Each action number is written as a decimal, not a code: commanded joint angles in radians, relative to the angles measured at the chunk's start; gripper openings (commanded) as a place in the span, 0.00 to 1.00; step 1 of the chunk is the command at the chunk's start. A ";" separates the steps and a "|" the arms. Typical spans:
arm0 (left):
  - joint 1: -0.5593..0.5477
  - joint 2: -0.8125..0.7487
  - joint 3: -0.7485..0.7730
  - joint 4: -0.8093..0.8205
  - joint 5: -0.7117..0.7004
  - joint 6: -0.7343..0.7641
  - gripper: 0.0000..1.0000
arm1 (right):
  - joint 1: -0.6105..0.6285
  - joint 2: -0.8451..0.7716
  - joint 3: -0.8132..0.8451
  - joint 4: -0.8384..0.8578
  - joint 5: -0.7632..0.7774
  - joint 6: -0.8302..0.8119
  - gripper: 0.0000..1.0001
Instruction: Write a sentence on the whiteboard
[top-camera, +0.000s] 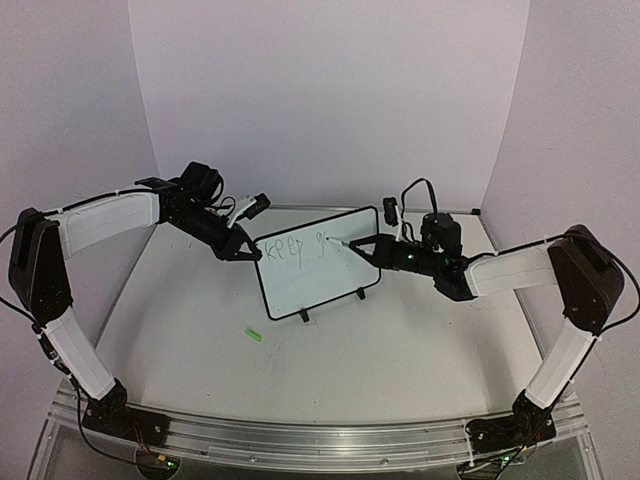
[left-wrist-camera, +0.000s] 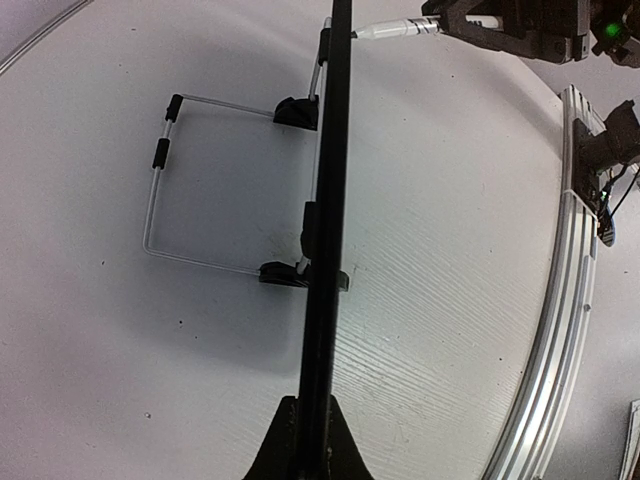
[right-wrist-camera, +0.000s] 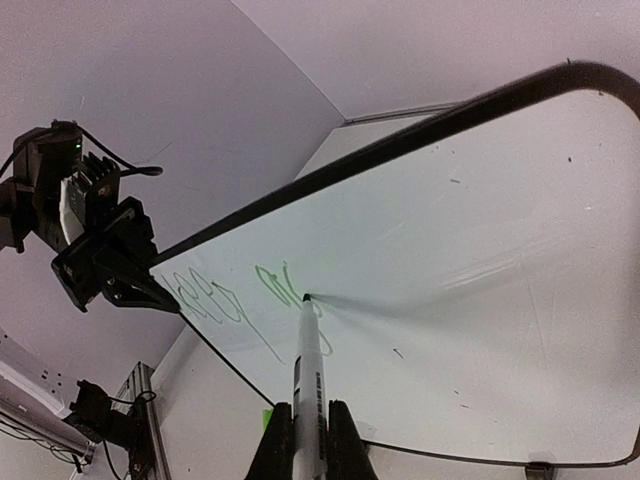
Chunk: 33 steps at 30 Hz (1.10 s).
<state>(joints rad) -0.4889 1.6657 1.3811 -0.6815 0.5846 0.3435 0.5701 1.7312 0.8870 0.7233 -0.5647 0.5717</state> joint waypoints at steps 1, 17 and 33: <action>0.001 0.029 0.010 -0.027 -0.077 0.043 0.00 | -0.005 -0.004 0.066 0.015 0.011 -0.018 0.00; 0.001 0.029 0.010 -0.027 -0.078 0.043 0.00 | -0.005 -0.101 -0.020 0.008 0.019 -0.018 0.00; 0.001 0.031 0.011 -0.029 -0.079 0.044 0.00 | -0.006 -0.043 0.030 -0.011 0.048 -0.038 0.00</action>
<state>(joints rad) -0.4889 1.6657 1.3811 -0.6823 0.5842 0.3457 0.5697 1.6604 0.8679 0.6936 -0.5275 0.5489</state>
